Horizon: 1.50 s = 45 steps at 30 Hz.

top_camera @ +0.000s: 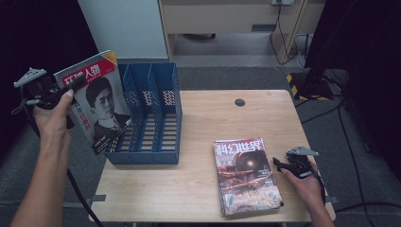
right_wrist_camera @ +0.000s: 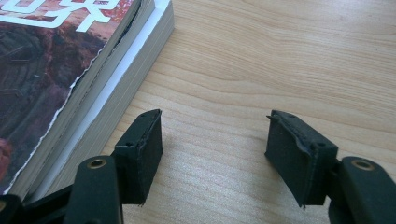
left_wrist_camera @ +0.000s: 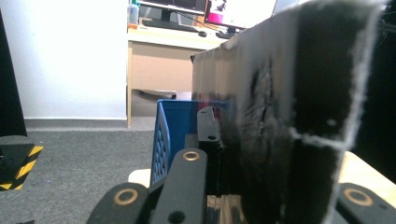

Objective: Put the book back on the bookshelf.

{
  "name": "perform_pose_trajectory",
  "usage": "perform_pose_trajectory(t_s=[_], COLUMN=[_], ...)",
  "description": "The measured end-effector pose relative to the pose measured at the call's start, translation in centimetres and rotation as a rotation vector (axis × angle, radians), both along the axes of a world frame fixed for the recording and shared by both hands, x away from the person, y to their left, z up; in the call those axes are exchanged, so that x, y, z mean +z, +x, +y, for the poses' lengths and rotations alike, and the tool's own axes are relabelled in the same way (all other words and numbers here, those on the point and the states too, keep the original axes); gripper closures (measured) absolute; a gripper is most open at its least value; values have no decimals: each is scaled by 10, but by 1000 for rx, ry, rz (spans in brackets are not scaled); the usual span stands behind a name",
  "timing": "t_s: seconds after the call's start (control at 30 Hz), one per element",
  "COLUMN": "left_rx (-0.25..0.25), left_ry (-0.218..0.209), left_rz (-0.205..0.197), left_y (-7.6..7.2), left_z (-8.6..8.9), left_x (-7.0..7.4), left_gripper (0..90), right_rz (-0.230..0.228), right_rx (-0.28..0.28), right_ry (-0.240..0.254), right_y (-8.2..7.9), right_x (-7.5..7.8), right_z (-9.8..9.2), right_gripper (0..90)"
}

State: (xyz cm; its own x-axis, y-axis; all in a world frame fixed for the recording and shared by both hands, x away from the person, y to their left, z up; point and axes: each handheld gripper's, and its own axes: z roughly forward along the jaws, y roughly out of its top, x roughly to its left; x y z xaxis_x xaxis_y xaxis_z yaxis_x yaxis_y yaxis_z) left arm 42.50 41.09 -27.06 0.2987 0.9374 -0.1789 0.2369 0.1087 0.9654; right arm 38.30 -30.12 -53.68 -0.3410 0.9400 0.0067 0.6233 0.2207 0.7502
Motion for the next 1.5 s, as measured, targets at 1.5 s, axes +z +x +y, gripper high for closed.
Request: perform_pose_trajectory(t_s=[1.5], left_rx=[25], left_ry=[6], left_rz=[-79], left_y=[13], left_z=[-16], left_x=[-23], left_gripper=[859], right_rz=[2], right_rx=[-2], right_ry=[1], right_y=[0], right_x=[0], right_z=[0], right_gripper=[360])
